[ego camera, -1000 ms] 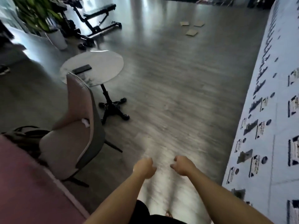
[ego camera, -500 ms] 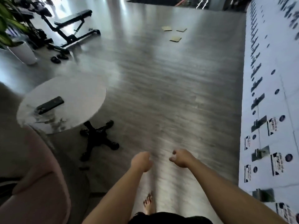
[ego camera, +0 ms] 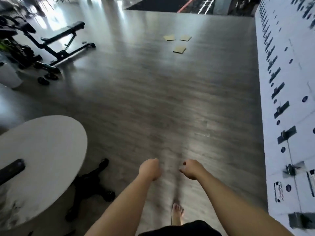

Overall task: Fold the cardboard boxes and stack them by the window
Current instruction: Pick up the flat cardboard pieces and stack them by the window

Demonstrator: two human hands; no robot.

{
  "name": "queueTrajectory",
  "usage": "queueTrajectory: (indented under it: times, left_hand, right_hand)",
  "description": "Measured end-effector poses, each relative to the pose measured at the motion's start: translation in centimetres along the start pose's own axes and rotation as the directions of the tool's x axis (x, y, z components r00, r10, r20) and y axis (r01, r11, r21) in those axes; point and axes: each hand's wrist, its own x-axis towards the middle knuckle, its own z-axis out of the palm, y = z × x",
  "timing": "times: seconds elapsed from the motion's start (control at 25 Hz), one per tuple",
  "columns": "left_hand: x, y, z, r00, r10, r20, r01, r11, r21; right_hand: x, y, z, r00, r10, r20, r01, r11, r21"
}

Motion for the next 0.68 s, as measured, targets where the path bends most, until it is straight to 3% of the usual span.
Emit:
queueTrajectory:
  times: [0.2,0.36,0.68]
  left_hand:
    - [10.4,1.7,-8.5,0.993,-0.082,-0.081,0.078,0.995,-0.057]
    - [18.7,1.3,-12.9,0.991,-0.115,-0.063,0.113,0.993,-0.042]
    - [40.4,3.5,-25.1,1.0,-0.019,0.024,0.019,1.0,0.001]
  right_hand:
    - [10.6,-3.8,-9.8,0.995,-0.086,0.049,0.09,0.992,-0.092]
    - [18.8,-6.8,-15.6,0.991,-0.117,0.066,0.124,0.986,-0.113]
    - [35.4,-10.4,-28.3,0.998,0.026,0.058,-0.024,0.999,-0.034]
